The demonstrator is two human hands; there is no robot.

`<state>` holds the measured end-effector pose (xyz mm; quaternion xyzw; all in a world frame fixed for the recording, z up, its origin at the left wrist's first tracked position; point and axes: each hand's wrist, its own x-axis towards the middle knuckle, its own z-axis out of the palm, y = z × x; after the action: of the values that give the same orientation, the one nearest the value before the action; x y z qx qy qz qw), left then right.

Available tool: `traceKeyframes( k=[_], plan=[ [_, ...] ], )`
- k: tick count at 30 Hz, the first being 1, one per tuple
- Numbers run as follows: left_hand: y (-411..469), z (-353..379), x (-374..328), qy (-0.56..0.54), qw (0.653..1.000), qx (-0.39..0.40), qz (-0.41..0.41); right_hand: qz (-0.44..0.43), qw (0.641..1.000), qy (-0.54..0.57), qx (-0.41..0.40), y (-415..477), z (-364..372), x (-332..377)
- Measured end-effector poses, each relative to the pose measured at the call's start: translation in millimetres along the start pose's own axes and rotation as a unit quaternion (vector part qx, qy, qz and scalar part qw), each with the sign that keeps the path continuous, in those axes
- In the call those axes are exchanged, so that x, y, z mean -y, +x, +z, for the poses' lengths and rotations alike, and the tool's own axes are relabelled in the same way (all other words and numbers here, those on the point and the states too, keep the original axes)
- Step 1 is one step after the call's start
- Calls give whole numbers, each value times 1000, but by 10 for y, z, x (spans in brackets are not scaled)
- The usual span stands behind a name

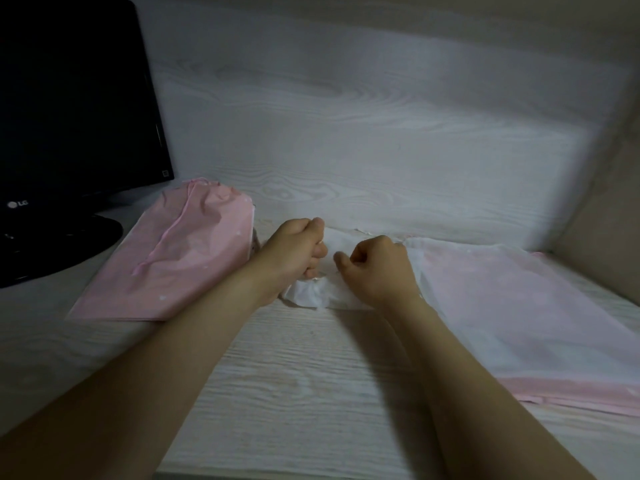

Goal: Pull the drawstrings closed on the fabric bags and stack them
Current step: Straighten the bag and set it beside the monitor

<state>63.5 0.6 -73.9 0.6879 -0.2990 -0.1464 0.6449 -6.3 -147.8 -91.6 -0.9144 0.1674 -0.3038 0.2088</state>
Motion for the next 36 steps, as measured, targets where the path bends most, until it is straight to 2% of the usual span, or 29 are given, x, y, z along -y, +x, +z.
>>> traceKeyframes(
  k=[2,5,8,10,13,16,21,26,29,33,36],
  plan=[
    [1,9,21,23,1000,19,-3,13,999,3,-51,1,-40,7],
    [-8,16,42,51,998,39,-1,37,989,121,-81,33,-126,36],
    [-8,42,58,90,995,52,0,25,968,248,-33,31,-203,99],
    [-11,57,66,99,994,51,0,-13,961,276,13,15,-209,122],
    [-18,41,71,112,993,36,-1,-80,969,231,27,-2,-178,111],
    [-23,28,40,98,995,13,-5,-136,971,195,5,-13,-185,109],
    [-23,23,-15,36,999,23,-30,-219,967,124,-45,9,-146,64],
    [15,6,12,15,998,19,-51,-204,974,81,-58,38,-115,42],
    [3,-5,24,37,998,33,-48,-195,975,105,-29,2,-123,81],
    [6,17,11,47,998,36,-23,-163,973,161,-12,-18,-157,111],
    [-8,8,24,74,997,32,4,-158,978,139,-11,-5,-112,72]
  ],
)
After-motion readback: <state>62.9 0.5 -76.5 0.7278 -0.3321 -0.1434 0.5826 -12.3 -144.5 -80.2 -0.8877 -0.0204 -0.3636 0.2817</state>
